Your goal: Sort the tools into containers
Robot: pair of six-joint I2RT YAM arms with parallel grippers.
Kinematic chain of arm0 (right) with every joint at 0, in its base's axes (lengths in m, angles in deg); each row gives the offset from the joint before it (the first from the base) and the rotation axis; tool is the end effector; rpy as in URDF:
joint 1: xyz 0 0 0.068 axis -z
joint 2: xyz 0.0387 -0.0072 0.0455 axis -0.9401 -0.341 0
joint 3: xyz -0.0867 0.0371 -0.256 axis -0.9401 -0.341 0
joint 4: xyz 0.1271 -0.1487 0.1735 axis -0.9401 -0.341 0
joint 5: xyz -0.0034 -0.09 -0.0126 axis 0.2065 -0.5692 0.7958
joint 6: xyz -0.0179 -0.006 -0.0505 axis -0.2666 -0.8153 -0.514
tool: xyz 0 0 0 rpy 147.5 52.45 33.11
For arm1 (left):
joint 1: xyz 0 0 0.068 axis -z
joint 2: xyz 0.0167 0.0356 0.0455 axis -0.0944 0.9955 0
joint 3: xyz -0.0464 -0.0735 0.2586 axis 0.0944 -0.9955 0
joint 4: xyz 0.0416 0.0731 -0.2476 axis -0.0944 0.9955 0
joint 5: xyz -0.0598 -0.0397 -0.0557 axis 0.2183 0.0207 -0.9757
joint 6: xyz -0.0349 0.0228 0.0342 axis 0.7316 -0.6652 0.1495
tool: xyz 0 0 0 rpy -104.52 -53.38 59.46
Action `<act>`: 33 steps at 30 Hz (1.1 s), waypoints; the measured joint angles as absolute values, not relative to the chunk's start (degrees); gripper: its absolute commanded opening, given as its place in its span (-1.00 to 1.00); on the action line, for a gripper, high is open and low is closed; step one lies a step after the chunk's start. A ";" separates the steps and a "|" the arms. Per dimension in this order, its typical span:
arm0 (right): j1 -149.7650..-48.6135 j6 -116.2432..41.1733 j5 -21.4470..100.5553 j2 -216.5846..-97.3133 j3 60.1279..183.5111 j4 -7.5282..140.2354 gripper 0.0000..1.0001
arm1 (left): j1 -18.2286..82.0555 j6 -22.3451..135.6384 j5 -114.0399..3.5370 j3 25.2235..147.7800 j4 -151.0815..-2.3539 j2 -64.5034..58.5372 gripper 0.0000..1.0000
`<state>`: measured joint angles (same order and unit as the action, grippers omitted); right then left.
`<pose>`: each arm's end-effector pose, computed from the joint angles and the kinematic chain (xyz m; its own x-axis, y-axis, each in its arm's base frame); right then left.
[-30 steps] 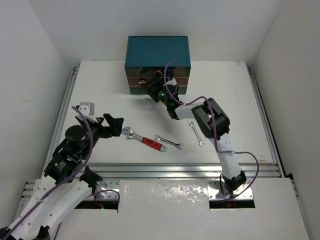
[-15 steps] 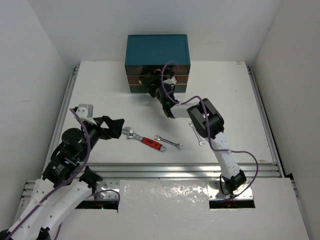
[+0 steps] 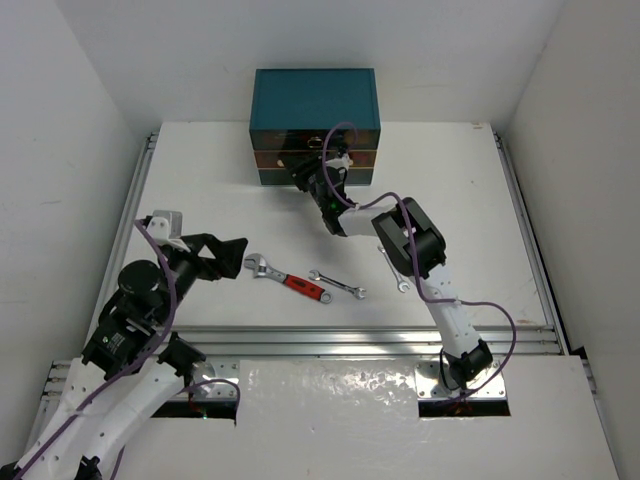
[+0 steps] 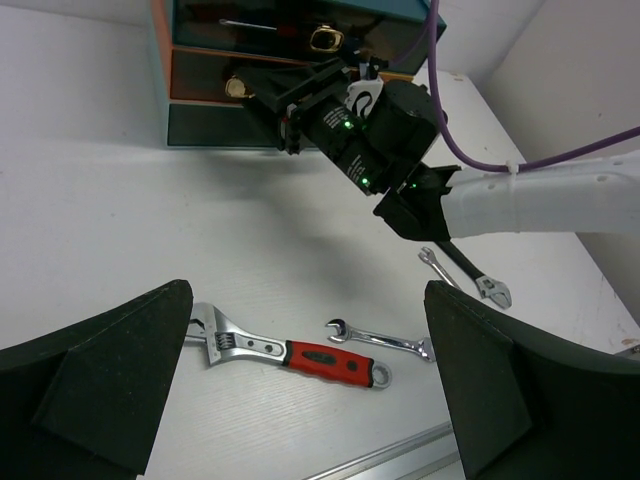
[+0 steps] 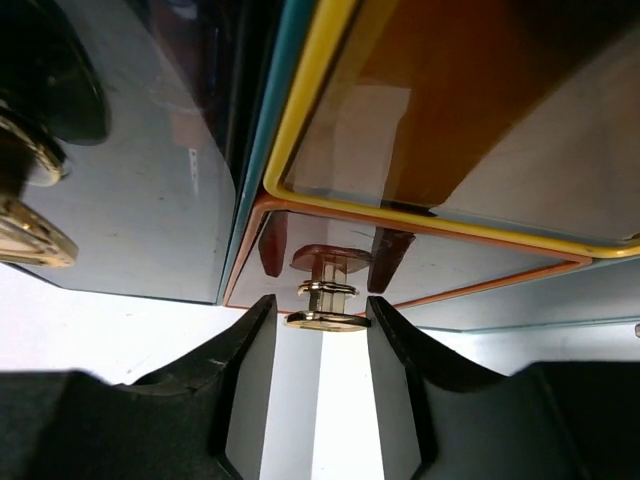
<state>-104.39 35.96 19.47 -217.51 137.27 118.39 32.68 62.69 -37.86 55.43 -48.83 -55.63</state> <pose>0.4485 0.2969 0.1280 -0.3653 0.9162 -0.1650 -0.0753 0.1476 0.9862 0.0901 -0.0401 0.3355 -0.2044 -0.2310 -0.9513 0.2627 0.9232 -0.2806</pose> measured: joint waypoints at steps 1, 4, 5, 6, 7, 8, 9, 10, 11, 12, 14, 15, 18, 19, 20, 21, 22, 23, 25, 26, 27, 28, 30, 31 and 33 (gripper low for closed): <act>-104.43 36.05 19.23 -217.51 137.27 118.39 -0.22 | 32.68 62.69 -37.89 55.43 -48.83 -55.65 0.99; -104.72 35.68 18.42 -217.51 137.25 118.32 -0.38 | 32.68 62.67 -37.97 55.24 -49.05 -55.65 0.99; -104.74 35.61 18.35 -217.51 137.16 118.35 -0.40 | 32.68 62.67 -38.02 55.11 -49.10 -55.65 0.99; -104.78 35.48 18.37 -217.51 136.97 118.65 -0.41 | 32.68 62.67 -38.06 55.04 -49.07 -55.65 1.00; -104.94 35.35 18.44 -217.51 136.71 119.13 -0.41 | 32.68 62.67 -38.08 54.98 -49.07 -55.65 0.99; -105.09 35.24 18.44 -217.47 136.16 119.85 -0.41 | 32.68 62.65 -38.06 54.93 -49.10 -55.65 0.99; -105.24 35.46 18.42 -217.34 135.22 121.34 -0.41 | 32.68 62.65 -38.06 54.91 -49.10 -55.65 1.00; -105.39 35.83 18.42 -217.10 134.37 122.00 -0.41 | 32.68 62.65 -38.06 54.84 -49.10 -55.65 1.00; -105.66 36.71 18.42 -216.73 132.77 123.37 -0.42 | 32.68 62.65 -38.06 54.82 -49.10 -55.67 1.00; -105.90 37.14 18.42 -216.38 131.37 124.88 -0.42 | 32.68 62.65 -38.04 54.80 -49.05 -55.67 1.00; -106.51 37.89 18.55 -214.67 127.24 127.53 -0.43 | 32.68 62.65 -38.02 54.80 -49.10 -55.69 1.00; -106.97 38.19 18.64 -213.62 125.21 128.47 -0.44 | 32.68 62.65 -38.02 54.80 -49.07 -55.69 1.00; -108.34 38.70 18.61 -210.89 119.07 131.59 -0.45 | 32.68 62.65 -38.00 54.80 -49.07 -55.69 1.00; -108.69 38.94 18.64 -210.21 117.47 132.47 -0.45 | 32.68 62.65 -38.00 54.80 -49.07 -55.69 0.99; -109.11 39.22 18.68 -209.40 115.75 133.34 -0.43 | 32.68 62.67 -37.91 54.80 -49.07 -55.69 1.00; -109.39 39.33 18.70 -208.73 114.04 134.32 -0.40 | 32.68 62.67 -37.84 54.80 -49.07 -55.69 1.00; -109.72 39.59 18.77 -208.11 112.53 135.20 -0.31 | 32.68 62.65 -37.80 54.80 -49.07 -55.69 1.00; -109.85 39.75 18.90 -207.61 111.46 135.79 -0.12 | 32.68 62.67 -37.73 54.80 -49.07 -55.69 1.00; -110.01 40.36 19.20 -206.74 109.82 136.16 0.97 | 32.68 62.67 -37.60 54.80 -49.07 -55.69 0.99; -110.07 40.25 19.49 -206.34 109.01 136.09 0.98 | 32.68 62.67 -37.56 54.80 -49.07 -55.69 1.00; -110.14 39.90 19.77 -206.08 108.44 135.94 0.98 | 32.68 62.67 -37.56 54.80 -49.07 -55.69 0.99; -110.12 39.68 20.17 -205.86 107.90 135.90 0.98 | 32.68 62.67 -37.52 54.80 -49.07 -55.67 0.99; -110.12 39.48 21.24 -205.18 106.85 135.79 0.98 | 32.68 62.67 -37.34 54.80 -49.07 -55.63 0.99; -110.12 39.22 21.89 -204.59 105.98 135.81 0.98 | 32.68 62.67 -37.21 54.80 -49.05 -55.60 1.00; -110.12 38.56 23.44 -202.54 103.20 135.77 0.98 | 32.68 62.69 -37.12 54.80 -49.05 -55.52 0.99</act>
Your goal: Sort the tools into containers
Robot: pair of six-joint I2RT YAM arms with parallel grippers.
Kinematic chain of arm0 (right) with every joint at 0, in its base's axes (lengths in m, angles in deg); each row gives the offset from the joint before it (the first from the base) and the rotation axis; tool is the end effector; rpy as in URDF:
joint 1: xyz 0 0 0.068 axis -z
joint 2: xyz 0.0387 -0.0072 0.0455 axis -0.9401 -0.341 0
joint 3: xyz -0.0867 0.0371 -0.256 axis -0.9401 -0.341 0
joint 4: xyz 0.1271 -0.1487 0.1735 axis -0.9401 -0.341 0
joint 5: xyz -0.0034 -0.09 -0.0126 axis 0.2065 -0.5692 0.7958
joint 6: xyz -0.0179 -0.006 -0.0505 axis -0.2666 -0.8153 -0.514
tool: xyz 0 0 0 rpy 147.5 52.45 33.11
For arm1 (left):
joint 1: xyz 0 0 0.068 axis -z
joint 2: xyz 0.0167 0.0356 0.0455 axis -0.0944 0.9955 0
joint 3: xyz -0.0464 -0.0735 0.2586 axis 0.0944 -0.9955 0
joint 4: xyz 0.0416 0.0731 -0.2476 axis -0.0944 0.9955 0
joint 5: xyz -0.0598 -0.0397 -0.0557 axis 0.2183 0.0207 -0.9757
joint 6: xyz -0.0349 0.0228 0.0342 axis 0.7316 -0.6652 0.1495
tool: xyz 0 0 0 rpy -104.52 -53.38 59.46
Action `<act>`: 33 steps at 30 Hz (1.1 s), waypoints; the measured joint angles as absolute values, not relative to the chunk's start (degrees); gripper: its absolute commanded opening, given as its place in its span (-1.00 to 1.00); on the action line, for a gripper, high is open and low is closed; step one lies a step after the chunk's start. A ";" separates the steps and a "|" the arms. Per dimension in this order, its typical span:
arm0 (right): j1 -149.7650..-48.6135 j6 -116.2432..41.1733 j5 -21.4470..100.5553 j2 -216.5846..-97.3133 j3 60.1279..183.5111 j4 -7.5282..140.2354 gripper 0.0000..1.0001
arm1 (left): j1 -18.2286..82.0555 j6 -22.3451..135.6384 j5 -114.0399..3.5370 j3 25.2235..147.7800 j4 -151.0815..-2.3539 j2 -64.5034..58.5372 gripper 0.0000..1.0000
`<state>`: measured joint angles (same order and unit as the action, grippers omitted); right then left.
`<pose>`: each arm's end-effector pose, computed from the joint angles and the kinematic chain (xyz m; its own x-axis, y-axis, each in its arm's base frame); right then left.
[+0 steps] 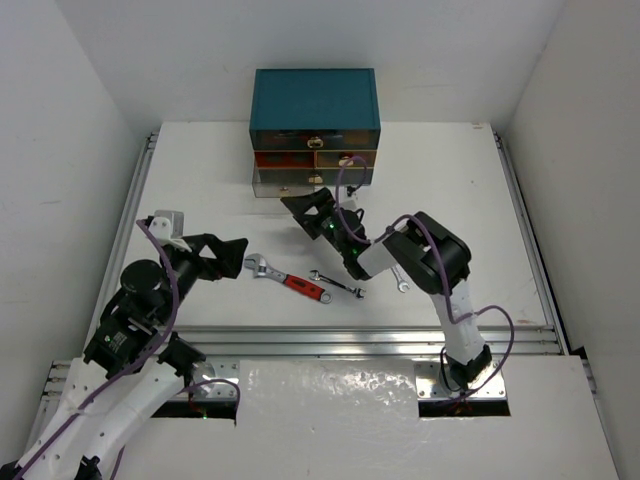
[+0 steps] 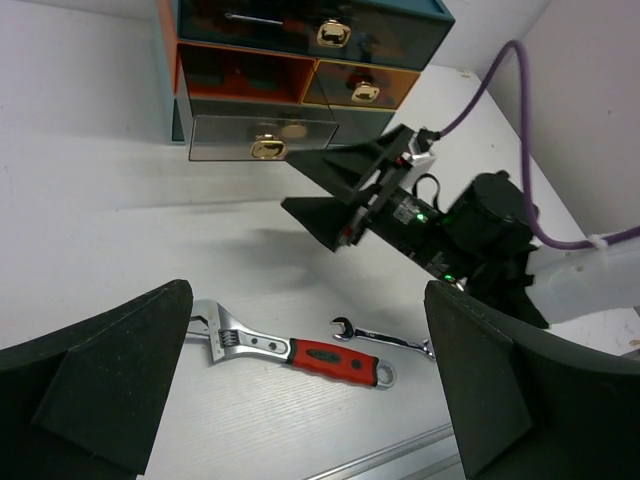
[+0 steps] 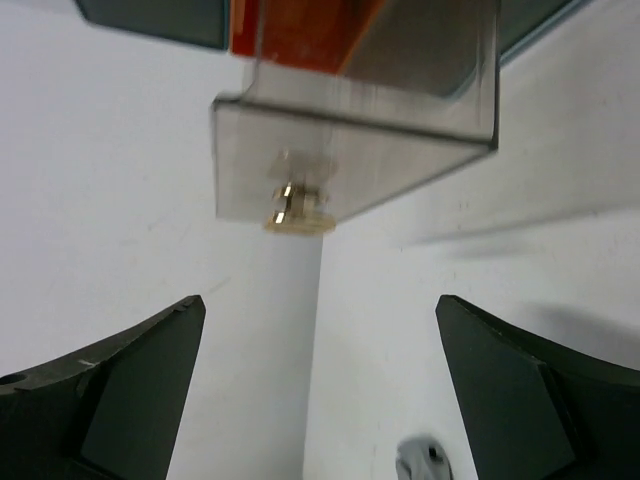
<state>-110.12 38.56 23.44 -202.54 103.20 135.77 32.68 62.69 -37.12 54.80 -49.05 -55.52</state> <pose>0.3313 0.2716 0.1148 -0.5211 0.8442 -0.1255 -0.0535 0.1144 0.9920 0.0918 -0.0404 0.3322 -0.2084 -0.2282 -0.9511 0.2489 0.9280 -0.2772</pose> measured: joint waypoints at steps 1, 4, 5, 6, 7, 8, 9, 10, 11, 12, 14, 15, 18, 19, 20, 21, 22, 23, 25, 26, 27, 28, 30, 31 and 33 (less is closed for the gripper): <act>-110.12 38.08 24.32 -201.34 101.65 135.63 0.98 | 32.68 62.67 -37.08 54.80 -49.05 -55.49 0.99; -110.12 34.76 27.55 -195.11 94.35 135.15 0.98 | 32.68 62.69 -36.93 54.80 -49.03 -55.41 1.00; -110.12 32.82 28.95 -192.09 91.72 133.97 0.98 | 32.68 62.69 -36.86 54.80 -49.03 -55.36 0.99; -110.12 30.26 29.94 -189.14 89.95 131.74 0.98 | 32.68 62.69 -36.77 54.80 -49.03 -55.25 0.99; -110.12 26.96 30.92 -185.51 88.58 128.16 0.98 | 32.68 62.69 -36.68 54.80 -49.03 -55.14 0.99; -110.14 23.33 31.27 -181.75 88.07 123.31 0.98 | 32.68 62.69 -36.58 54.80 -48.99 -55.08 1.00; -110.18 19.70 31.51 -177.86 88.27 117.89 0.98 | 32.68 62.72 -36.49 54.80 -48.94 -54.99 1.00; -110.29 15.07 31.49 -174.17 88.80 112.03 0.98 | 32.68 62.72 -36.42 54.80 -48.90 -54.95 1.00; -110.31 10.24 31.22 -170.34 89.39 106.15 0.98 | 32.68 62.72 -36.27 54.80 -48.88 -54.88 1.00; -110.31 6.19 30.79 -167.02 89.58 101.97 0.98 | 32.68 62.72 -36.12 54.80 -48.86 -54.84 1.00; -110.31 -2.00 29.04 -160.84 89.67 92.90 0.98 | 32.68 62.72 -35.88 54.80 -48.81 -54.77 1.00; -110.27 -6.09 27.84 -158.24 89.89 88.07 0.98 | 32.68 62.72 -35.83 54.80 -48.77 -54.73 1.00; -109.57 -15.03 24.10 -155.18 92.38 73.36 0.91 | 32.68 62.74 -35.59 54.80 -48.70 -54.55 0.99; -108.87 -16.97 23.31 -155.04 93.06 69.50 0.86 | 32.68 62.74 -35.53 54.80 -48.70 -54.47 1.00; -107.65 -19.01 22.74 -154.98 93.45 65.65 0.83 | 32.68 62.74 -35.46 54.80 -48.68 -54.40 0.99; -106.22 -20.43 22.70 -154.87 93.49 62.68 0.78 | 32.68 62.74 -35.44 54.80 -48.68 -54.34 0.99; -104.02 -22.00 22.83 -154.78 93.49 59.18 0.66 | 32.68 62.74 -35.40 54.80 -48.68 -54.29 1.00; -101.63 -23.57 23.25 -154.78 93.49 56.45 0.56 | 32.68 62.74 -35.40 54.80 -48.68 -54.25 1.00; -97.09 -26.24 23.60 -154.78 93.49 52.47 0.38 | 32.68 62.74 -35.37 54.80 -48.70 -54.07 0.99; -94.88 -27.47 23.88 -154.85 93.49 51.03 0.36 | 32.68 62.74 -35.37 54.80 -48.70 -53.90 0.99; -92.94 -28.73 24.38 -155.11 93.58 49.74 0.34 | 32.68 62.74 -35.37 54.80 -48.66 -53.70 1.00; -91.73 -29.76 25.02 -155.59 93.82 48.77 0.32 | 32.68 62.74 -35.37 54.78 -48.68 -53.51 0.99; -90.84 -32.01 26.94 -158.04 95.16 46.98 0.19 | 32.70 62.76 -35.37 54.80 -48.66 -53.20 1.00; -90.84 -32.71 27.66 -159.42 95.83 46.68 0.15 | 32.68 62.76 -35.37 54.80 -48.64 -53.13 1.00; -90.95 -34.02 28.91 -163.15 97.95 45.39 0.08 | 32.68 62.76 -35.37 54.80 -48.66 -53.11 1.00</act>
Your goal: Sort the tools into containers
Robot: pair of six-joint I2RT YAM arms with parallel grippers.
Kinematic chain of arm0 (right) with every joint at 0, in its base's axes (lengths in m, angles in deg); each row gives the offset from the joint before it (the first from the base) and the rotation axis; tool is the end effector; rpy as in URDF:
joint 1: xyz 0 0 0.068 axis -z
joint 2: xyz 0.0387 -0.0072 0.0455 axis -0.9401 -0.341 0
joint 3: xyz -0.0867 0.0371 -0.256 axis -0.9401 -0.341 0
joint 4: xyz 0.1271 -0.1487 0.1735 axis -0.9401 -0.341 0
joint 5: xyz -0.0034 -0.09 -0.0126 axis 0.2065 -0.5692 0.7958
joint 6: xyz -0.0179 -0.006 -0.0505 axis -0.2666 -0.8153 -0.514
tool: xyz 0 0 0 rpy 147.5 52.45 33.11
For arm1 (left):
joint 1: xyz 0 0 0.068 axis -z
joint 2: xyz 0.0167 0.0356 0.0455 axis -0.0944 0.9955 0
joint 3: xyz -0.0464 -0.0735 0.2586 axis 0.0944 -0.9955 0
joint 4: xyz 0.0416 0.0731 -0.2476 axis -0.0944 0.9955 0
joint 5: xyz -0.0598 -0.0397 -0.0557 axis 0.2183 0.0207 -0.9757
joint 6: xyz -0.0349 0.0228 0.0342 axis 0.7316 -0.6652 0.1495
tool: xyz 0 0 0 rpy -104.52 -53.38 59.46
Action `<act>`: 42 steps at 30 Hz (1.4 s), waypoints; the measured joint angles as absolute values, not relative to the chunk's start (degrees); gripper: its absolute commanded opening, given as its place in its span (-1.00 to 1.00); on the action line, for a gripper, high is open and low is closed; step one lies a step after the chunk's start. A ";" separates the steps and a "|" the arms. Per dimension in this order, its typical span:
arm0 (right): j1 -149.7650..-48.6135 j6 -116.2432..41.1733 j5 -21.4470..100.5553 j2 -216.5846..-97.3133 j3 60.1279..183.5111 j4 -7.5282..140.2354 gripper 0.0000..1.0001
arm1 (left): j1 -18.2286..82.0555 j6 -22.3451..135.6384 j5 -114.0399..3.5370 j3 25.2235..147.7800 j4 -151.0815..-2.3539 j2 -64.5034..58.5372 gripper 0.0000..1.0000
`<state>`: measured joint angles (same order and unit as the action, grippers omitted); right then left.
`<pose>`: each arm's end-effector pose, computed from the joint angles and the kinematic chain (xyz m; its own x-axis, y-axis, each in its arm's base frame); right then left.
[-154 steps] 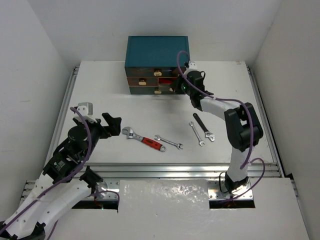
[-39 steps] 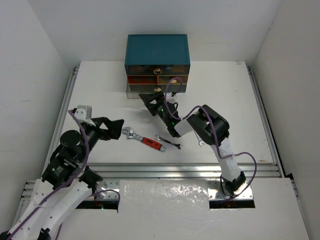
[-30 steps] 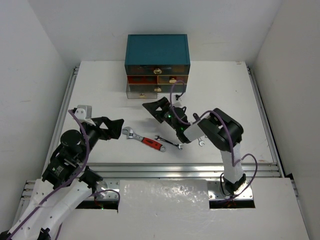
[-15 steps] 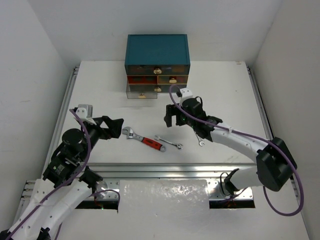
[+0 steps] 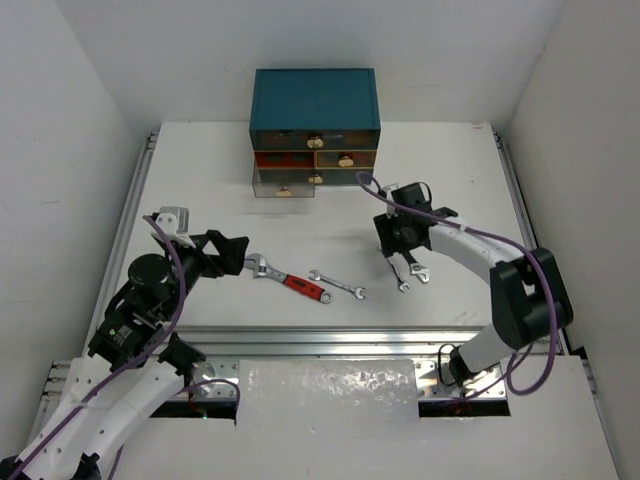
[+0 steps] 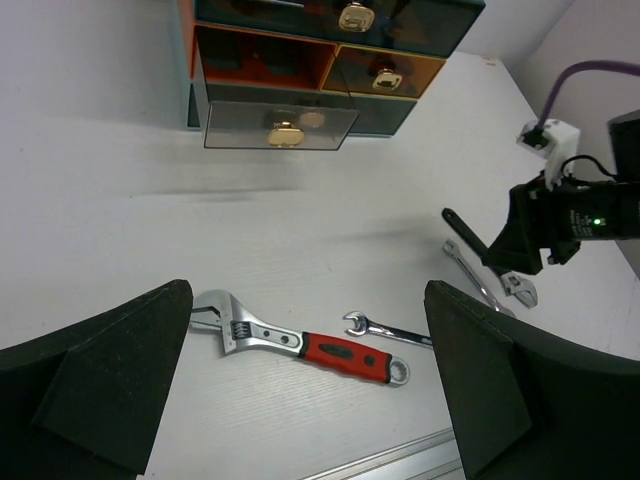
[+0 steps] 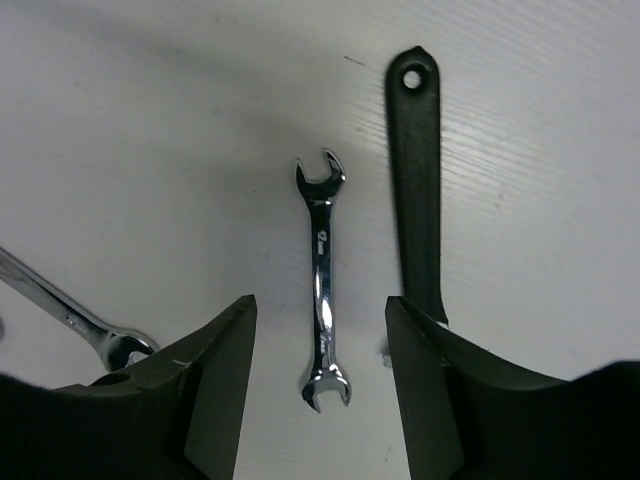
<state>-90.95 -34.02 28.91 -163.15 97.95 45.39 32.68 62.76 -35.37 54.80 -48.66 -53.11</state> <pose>0.2822 0.1056 0.1917 -0.8306 -0.1253 -0.5426 -0.1834 0.9815 0.0542 0.1001 -0.0435 0.3280 -0.2411 -0.2106 -0.9474 0.2093 0.9419 -0.2627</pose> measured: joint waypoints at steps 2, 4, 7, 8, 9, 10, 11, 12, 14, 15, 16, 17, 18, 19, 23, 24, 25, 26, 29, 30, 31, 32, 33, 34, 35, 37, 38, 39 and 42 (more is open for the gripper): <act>-91.19 -34.96 29.61 -166.61 99.37 45.37 0.01 | 32.68 62.78 -35.29 54.80 -48.66 -53.11 0.99; -91.19 -35.79 29.83 -169.69 100.31 45.04 -0.09 | 32.68 62.87 -35.29 54.80 -48.66 -53.11 1.00; -91.19 -36.43 29.96 -173.80 101.49 44.34 -0.14 | 32.68 62.91 -35.29 54.80 -48.68 -52.96 1.00; -91.19 -36.47 29.91 -174.89 101.67 44.21 -0.17 | 32.68 62.91 -35.31 54.80 -48.66 -52.85 0.99; -91.19 -36.64 29.89 -175.85 101.71 44.10 -0.25 | 32.68 62.91 -35.31 54.80 -48.64 -52.78 1.00; -91.21 -36.78 29.87 -176.51 101.71 43.90 -0.28 | 32.68 62.91 -35.33 54.80 -48.66 -52.76 0.99; -91.19 -36.82 29.91 -177.21 101.71 43.59 -0.35 | 32.68 62.91 -35.31 54.80 -48.66 -52.78 1.00; -91.21 -36.78 30.09 -177.56 101.76 43.51 -0.40 | 32.68 62.91 -35.33 54.80 -48.66 -52.78 0.99; -91.21 -36.73 30.53 -177.58 101.82 43.38 -0.52 | 32.68 62.91 -35.31 54.80 -48.66 -52.78 1.00; -91.21 -36.78 30.72 -177.60 101.82 43.35 -0.66 | 32.68 62.91 -35.31 54.80 -48.66 -52.78 1.00; -91.21 -36.82 30.94 -177.62 101.82 43.29 -0.81 | 32.68 62.91 -35.31 54.80 -48.66 -52.78 1.00; -91.21 -36.84 31.14 -177.67 101.82 43.29 -0.84 | 32.68 62.91 -35.31 54.80 -48.66 -52.78 1.00; -91.27 -36.89 31.01 -177.67 101.82 43.29 -0.86 | 32.68 62.91 -35.31 54.80 -48.66 -52.78 1.00; -91.36 -36.84 30.94 -177.67 101.82 43.29 -0.92 | 32.68 62.91 -35.31 54.78 -48.66 -52.81 1.00; -91.91 -36.82 30.72 -177.60 101.80 43.31 -1.00 | 32.68 62.91 -35.31 54.80 -48.66 -52.81 1.00; -92.04 -36.82 30.48 -177.49 101.73 43.42 -1.00 | 32.68 62.91 -35.31 54.80 -48.66 -52.81 1.00; -92.37 -36.82 30.37 -177.21 101.34 43.77 -1.00 | 32.68 62.91 -35.31 54.78 -48.66 -52.81 1.00; -92.61 -36.82 30.31 -176.62 100.73 44.32 -1.00 | 32.68 62.91 -35.29 54.78 -48.66 -52.83 0.99; -93.57 -36.54 30.63 -173.43 96.97 46.04 -1.00 | 32.68 62.94 -35.26 54.80 -48.64 -52.87 1.00; -93.74 -36.40 30.70 -172.12 95.59 46.63 -1.00 | 32.68 62.94 -35.26 54.80 -48.66 -52.89 0.99; -94.01 -36.30 30.74 -170.59 94.02 47.55 -1.00 | 32.68 62.94 -35.24 54.80 -48.66 -52.89 0.99; -94.20 -36.14 30.92 -168.90 92.51 48.62 -1.00 | 32.68 62.94 -35.24 54.80 -48.66 -52.89 1.00; -94.27 -36.05 31.05 -167.44 91.33 49.52 -1.00 | 32.68 62.94 -35.24 54.80 -48.66 -52.89 1.00; -94.25 -35.84 31.07 -165.65 89.95 50.79 -1.00 | 32.68 62.94 -35.22 54.80 -48.66 -52.89 1.00; -94.25 -35.60 31.09 -163.85 88.73 52.08 -1.00 | 32.68 62.94 -35.22 54.80 -48.66 -52.89 0.99; -94.27 -35.29 31.09 -160.77 86.72 54.55 -1.00 | 32.68 62.94 -35.22 54.80 -48.66 -52.89 1.00; -94.27 -35.16 31.12 -159.37 85.84 55.68 -1.00 | 32.68 62.94 -35.22 54.80 -48.66 -52.89 1.00; -94.27 -35.05 31.09 -157.76 84.95 56.88 -1.00 | 32.68 62.94 -35.24 54.78 -48.66 -52.89 1.00; -94.40 -34.66 31.36 -153.14 82.52 60.64 -1.00 | 32.68 62.94 -35.22 54.80 -48.66 -52.89 0.99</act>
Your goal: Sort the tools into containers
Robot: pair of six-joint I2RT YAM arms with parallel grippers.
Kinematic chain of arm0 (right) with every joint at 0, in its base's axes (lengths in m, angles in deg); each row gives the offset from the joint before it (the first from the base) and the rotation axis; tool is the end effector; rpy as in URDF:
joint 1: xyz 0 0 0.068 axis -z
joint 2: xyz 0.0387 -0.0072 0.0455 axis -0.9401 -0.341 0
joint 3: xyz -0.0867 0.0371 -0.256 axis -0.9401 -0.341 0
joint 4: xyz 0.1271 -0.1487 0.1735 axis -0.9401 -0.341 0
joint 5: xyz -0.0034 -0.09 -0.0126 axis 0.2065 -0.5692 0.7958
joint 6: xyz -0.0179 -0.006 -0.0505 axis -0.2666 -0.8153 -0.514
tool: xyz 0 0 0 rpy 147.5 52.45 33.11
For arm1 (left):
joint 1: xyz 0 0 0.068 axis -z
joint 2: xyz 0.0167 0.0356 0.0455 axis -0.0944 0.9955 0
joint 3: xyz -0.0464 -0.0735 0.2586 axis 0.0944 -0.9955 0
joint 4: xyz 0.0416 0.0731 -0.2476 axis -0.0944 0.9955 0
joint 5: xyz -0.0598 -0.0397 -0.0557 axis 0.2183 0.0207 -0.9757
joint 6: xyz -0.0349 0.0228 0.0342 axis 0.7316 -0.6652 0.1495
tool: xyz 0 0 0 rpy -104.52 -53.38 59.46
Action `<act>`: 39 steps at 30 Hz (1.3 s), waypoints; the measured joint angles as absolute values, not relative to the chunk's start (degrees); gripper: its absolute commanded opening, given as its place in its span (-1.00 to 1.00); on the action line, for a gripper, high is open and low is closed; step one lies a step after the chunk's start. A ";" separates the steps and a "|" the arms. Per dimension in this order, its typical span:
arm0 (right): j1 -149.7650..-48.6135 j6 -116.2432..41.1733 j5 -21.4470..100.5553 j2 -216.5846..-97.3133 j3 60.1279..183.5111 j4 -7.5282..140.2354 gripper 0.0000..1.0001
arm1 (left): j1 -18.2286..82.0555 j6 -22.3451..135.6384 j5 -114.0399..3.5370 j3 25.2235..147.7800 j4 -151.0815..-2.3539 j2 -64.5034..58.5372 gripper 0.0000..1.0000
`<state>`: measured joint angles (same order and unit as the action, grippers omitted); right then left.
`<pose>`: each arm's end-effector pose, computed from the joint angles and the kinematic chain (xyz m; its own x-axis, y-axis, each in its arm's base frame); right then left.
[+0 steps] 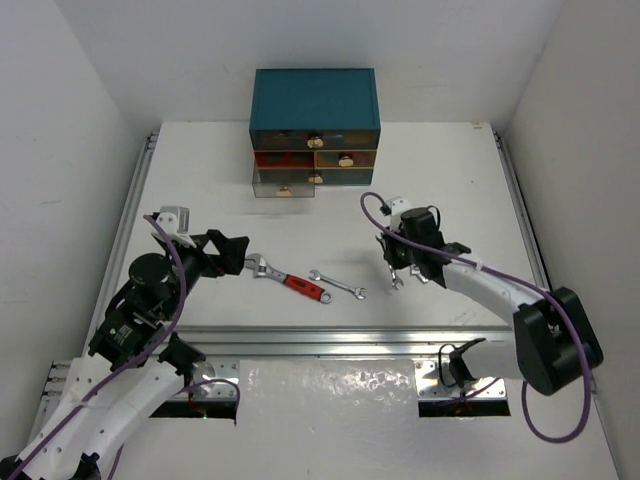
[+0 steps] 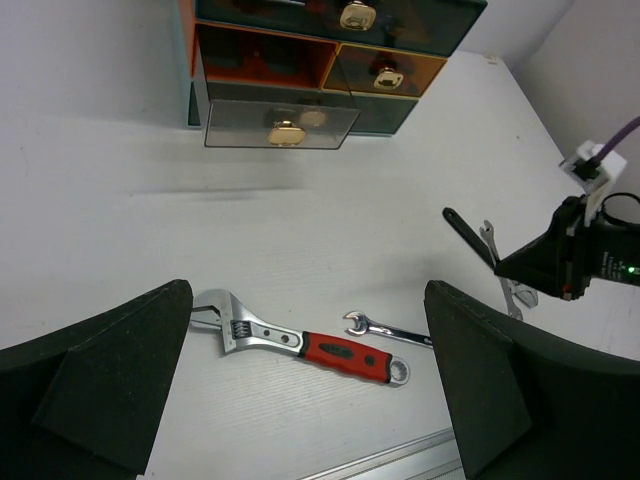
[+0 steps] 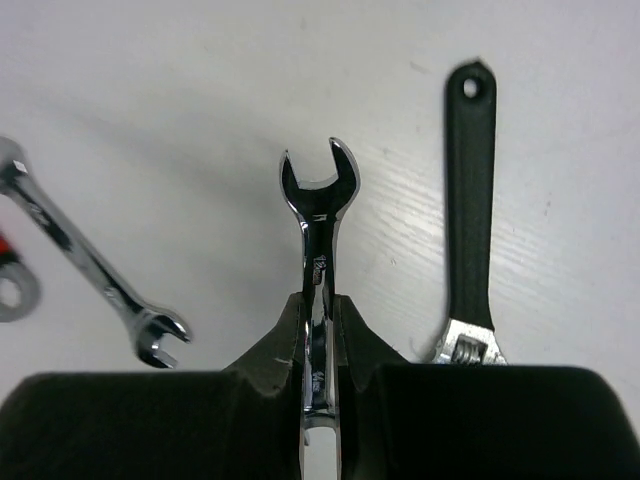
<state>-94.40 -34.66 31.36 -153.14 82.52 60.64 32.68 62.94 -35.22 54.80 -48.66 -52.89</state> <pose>0.2377 0.1070 0.1753 -0.7279 -0.1444 -0.6703 -0.2877 0.9517 0.1073 0.1008 -0.0438 0.3276 -0.2442 -0.2121 -0.9462 0.2053 0.9424 -0.2643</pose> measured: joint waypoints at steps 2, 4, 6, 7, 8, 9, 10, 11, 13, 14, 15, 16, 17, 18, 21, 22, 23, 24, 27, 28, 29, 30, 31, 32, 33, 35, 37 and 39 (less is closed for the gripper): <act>-94.62 -34.31 32.21 -150.24 81.65 62.57 -1.00 | 32.68 62.94 -35.22 54.80 -48.66 -52.89 1.00; -94.71 -34.04 33.02 -148.20 81.60 64.71 -1.00 | 32.68 62.94 -35.22 54.80 -48.66 -52.89 1.00; -94.75 -33.80 34.26 -146.94 81.60 67.13 -1.00 | 32.68 62.94 -35.20 54.80 -48.66 -52.89 1.00; -94.86 -33.69 34.96 -146.52 81.63 68.21 -1.00 | 32.68 62.94 -35.20 54.80 -48.66 -52.89 0.99; -94.92 -33.56 35.77 -146.37 81.63 69.01 -1.00 | 32.68 62.94 -35.20 54.78 -48.66 -52.89 0.99; -94.97 -33.39 36.71 -146.13 81.78 69.91 -1.00 | 32.68 62.94 -35.20 54.78 -48.66 -52.87 1.00; -94.97 -33.10 37.67 -146.13 82.02 70.85 -1.00 | 32.68 62.94 -35.20 54.80 -48.66 -52.87 1.00; -94.97 -32.67 38.94 -146.26 82.46 72.01 -1.00 | 32.68 62.94 -35.20 54.80 -48.66 -52.87 0.99; -94.97 -31.99 41.34 -147.18 84.31 73.98 -1.00 | 32.68 62.94 -35.20 54.80 -48.66 -52.83 1.00; -95.03 -31.51 42.96 -148.47 86.35 75.35 -1.00 | 32.68 62.94 -35.18 54.80 -48.66 -52.83 0.99; -95.10 -31.07 44.25 -149.93 88.45 77.01 -1.00 | 32.68 62.94 -35.18 54.80 -48.64 -52.81 0.99; -95.19 -30.83 45.96 -151.70 91.07 77.89 -1.00 | 32.68 62.94 -35.11 54.80 -48.66 -52.81 0.99; -95.36 -30.79 47.73 -153.62 93.76 79.11 -1.00 | 32.68 62.94 -35.05 54.80 -48.64 -52.81 0.99; -95.54 -30.83 49.61 -155.94 97.28 80.01 -1.00 | 32.68 62.94 -35.00 54.80 -48.66 -52.81 1.00; -96.15 -30.92 54.02 -163.22 108.73 82.00 -1.00 | 32.68 62.94 -34.98 54.80 -48.64 -52.78 0.99; -96.26 -31.05 55.14 -165.54 112.29 82.65 -1.00 | 32.68 62.96 -34.96 54.78 -48.64 -52.76 1.00; -96.43 -31.18 56.14 -167.74 115.68 83.22 -1.00 | 32.68 62.96 -34.96 54.80 -48.64 -52.76 1.00; -96.50 -31.25 57.19 -170.28 119.37 83.90 -1.00 | 32.68 62.96 -34.94 54.80 -48.62 -52.74 0.99; -96.56 -31.29 59.62 -177.38 128.64 86.00 -1.00 | 32.68 62.96 -34.72 54.80 -48.62 -52.74 1.00; -96.56 -31.36 60.25 -180.42 132.27 86.48 -1.00 | 32.68 62.96 -34.59 54.80 -48.64 -52.74 1.00; -96.56 -31.36 60.80 -182.72 134.94 86.78 -1.00 | 32.68 62.98 -34.52 54.80 -48.64 -52.74 1.00; -96.56 -31.33 61.52 -185.38 137.82 86.59 -1.00 | 32.68 62.98 -34.46 54.80 -48.62 -52.76 0.99; -96.56 -31.44 62.26 -187.92 140.66 86.63 -1.00 | 32.68 63.00 -34.43 54.80 -48.62 -52.76 1.00; -96.56 -31.57 62.74 -190.39 143.31 86.52 -1.00 | 32.68 63.00 -34.43 54.80 -48.64 -52.78 1.00; -96.56 -31.73 63.20 -193.12 146.13 86.30 -1.00 | 32.68 63.00 -34.43 54.80 -48.64 -52.78 0.99; -96.59 -32.47 63.59 -197.62 150.45 85.65 -0.90 | 32.68 63.00 -34.43 54.78 -48.62 -52.78 1.00; -96.76 -33.28 63.62 -201.21 153.60 83.94 -0.54 | 32.68 63.04 -34.43 54.80 -48.62 -52.85 0.99; -96.83 -34.15 63.46 -203.39 154.58 82.74 -0.35 | 32.68 63.13 -34.46 54.80 -48.64 -52.96 1.00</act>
<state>-96.83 -34.15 63.46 -203.39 154.58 82.74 32.68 63.13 -34.46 54.80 -48.64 -52.96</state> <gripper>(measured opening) 0.245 0.996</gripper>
